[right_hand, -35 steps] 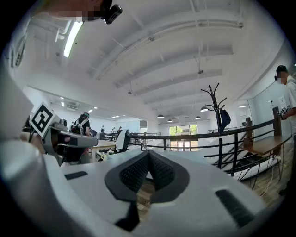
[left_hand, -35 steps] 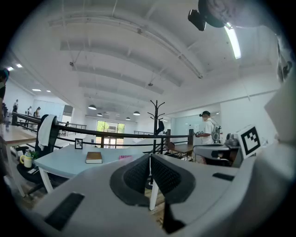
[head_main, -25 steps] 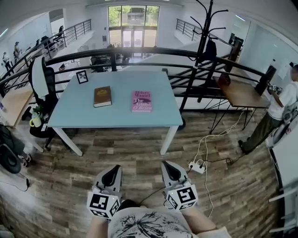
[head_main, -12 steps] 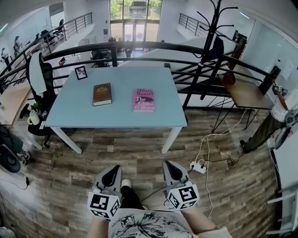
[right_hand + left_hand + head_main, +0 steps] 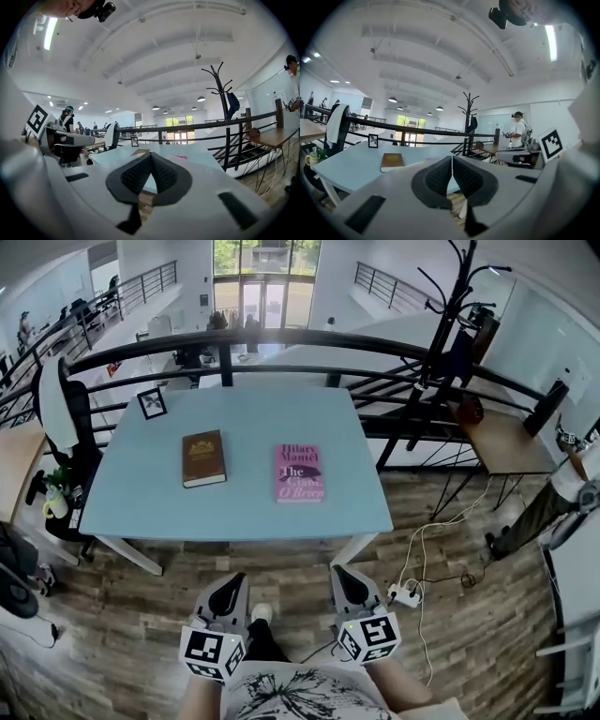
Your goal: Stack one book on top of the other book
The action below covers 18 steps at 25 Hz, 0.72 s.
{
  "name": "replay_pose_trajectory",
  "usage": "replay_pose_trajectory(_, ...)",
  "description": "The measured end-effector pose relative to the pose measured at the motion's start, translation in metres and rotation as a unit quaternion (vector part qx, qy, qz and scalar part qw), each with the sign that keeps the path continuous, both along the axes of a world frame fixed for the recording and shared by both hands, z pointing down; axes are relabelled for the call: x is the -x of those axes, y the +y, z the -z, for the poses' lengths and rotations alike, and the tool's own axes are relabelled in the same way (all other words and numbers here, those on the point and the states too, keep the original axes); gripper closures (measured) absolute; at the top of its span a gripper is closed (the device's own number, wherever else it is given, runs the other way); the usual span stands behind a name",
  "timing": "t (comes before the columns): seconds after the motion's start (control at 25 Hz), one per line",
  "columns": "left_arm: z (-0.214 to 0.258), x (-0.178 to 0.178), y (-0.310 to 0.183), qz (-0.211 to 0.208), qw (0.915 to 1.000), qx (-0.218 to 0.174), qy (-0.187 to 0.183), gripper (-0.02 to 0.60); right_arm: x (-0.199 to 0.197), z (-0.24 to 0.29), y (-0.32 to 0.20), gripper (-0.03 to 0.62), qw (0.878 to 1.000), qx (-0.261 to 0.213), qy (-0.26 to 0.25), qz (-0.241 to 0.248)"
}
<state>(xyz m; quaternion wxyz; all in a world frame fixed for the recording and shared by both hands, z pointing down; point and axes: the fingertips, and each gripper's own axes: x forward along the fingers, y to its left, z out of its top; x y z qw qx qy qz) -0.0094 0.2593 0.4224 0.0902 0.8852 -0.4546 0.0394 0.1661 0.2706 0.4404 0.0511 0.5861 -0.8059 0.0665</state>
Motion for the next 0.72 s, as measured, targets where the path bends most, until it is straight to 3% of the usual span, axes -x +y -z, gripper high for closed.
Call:
replay_pose_trajectory(0.36,0.012,0.017,-0.177,-0.04,0.9992,-0.002,0.007,0.569,0.008,0.01,-0.157,0.6,0.999,0.008,0.003,-0.053)
replay_pose_trajectory(0.72,-0.011,0.005,-0.28,-0.069,0.9975,0.013,0.007,0.569,-0.003,-0.019,-0.257,0.601,0.996,0.049,-0.003,-0.079)
